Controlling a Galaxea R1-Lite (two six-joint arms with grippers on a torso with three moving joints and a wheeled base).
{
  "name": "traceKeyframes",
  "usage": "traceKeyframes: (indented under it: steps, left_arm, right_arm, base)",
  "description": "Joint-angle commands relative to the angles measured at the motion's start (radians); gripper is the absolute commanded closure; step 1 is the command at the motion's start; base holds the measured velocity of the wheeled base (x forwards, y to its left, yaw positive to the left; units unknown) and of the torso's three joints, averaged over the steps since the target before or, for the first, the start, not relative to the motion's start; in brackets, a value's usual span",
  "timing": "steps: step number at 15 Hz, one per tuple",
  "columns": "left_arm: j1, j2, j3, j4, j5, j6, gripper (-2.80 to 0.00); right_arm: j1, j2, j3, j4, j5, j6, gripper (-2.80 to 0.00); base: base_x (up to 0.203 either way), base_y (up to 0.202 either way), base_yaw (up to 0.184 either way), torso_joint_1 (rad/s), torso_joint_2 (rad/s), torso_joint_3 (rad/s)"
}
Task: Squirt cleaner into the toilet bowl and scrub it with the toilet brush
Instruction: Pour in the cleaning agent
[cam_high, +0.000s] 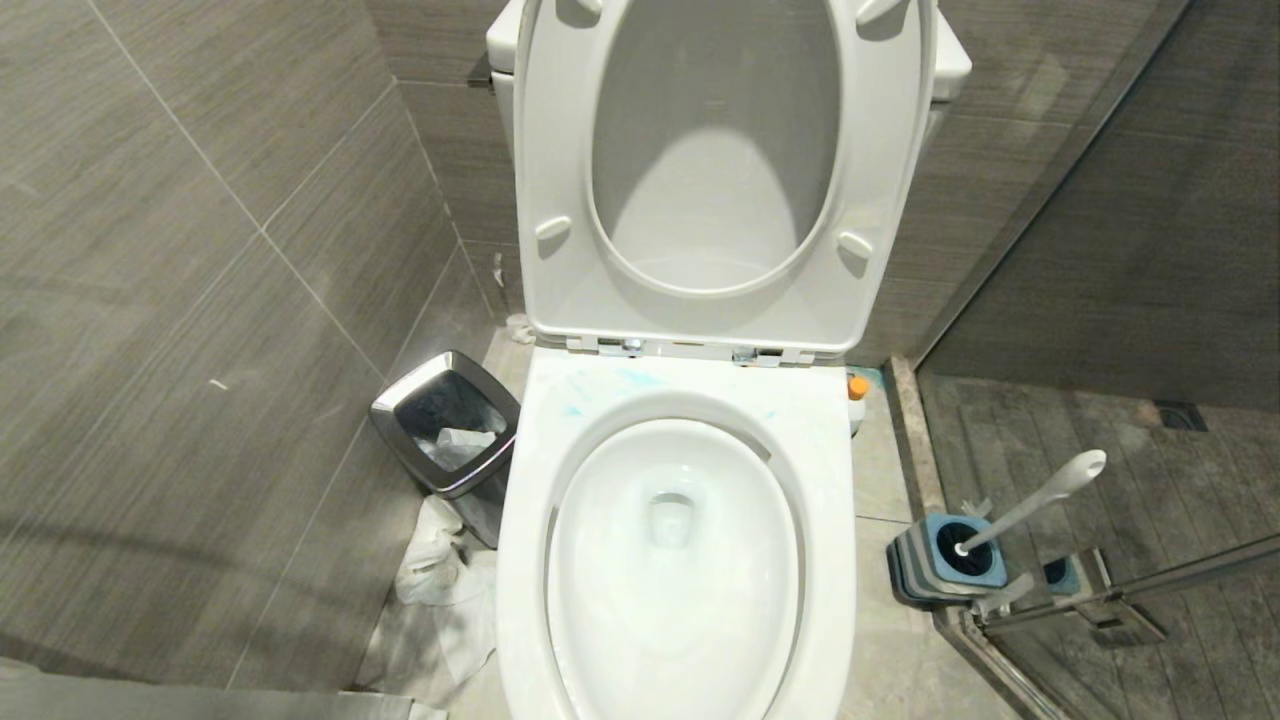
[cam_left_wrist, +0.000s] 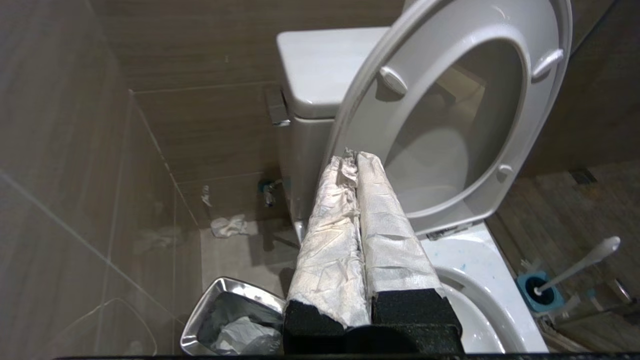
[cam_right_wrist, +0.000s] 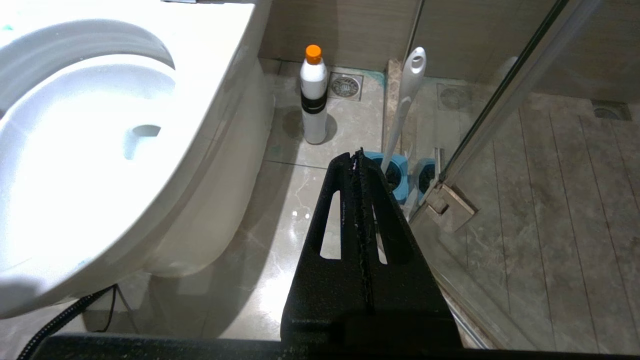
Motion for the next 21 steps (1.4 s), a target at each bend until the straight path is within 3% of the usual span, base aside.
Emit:
traceKeyframes:
  steps: [1, 9, 13, 16, 18, 21]
  left_arm:
    - [0.001, -0.06, 0.0, 0.004, 0.018, 0.0, 0.0]
    - [0.005, -0.222, 0.004, 0.016, 0.184, 0.007, 0.0]
    - [0.022, -0.314, 0.033, 0.076, 0.215, 0.039, 0.0]
    - [0.06, -0.446, 0.207, 0.091, 0.21, 0.04, 0.0]
    - [0.133, -0.552, 0.34, 0.093, 0.184, 0.03, 0.0]
    - [0.265, -0.724, 0.517, 0.104, 0.041, -0.002, 0.0]
  right_arm:
    - [0.0, 0.0, 0.025, -0.001, 0.0, 0.001, 0.0]
    - [0.0, 0.0, 0.026, -0.001, 0.0, 0.001, 0.0]
    - [0.0, 0.0, 0.026, -0.001, 0.0, 0.001, 0.0]
    - [0.0, 0.0, 0.025, -0.001, 0.0, 0.001, 0.0]
    - [0.0, 0.0, 0.026, -0.001, 0.0, 0.001, 0.0]
    - [0.0, 0.0, 0.026, -0.001, 0.0, 0.001, 0.0]
  base:
    - [0.0, 0.0, 0.0, 0.0, 0.0, 0.0]
    - [0.0, 0.0, 0.0, 0.0, 0.0, 0.0]
    - [0.0, 0.0, 0.0, 0.0, 0.0, 0.0]
    - [0.0, 0.0, 0.0, 0.0, 0.0, 0.0]
    - [0.0, 0.0, 0.0, 0.0, 0.0, 0.0]
    - [0.0, 0.0, 0.0, 0.0, 0.0, 0.0]
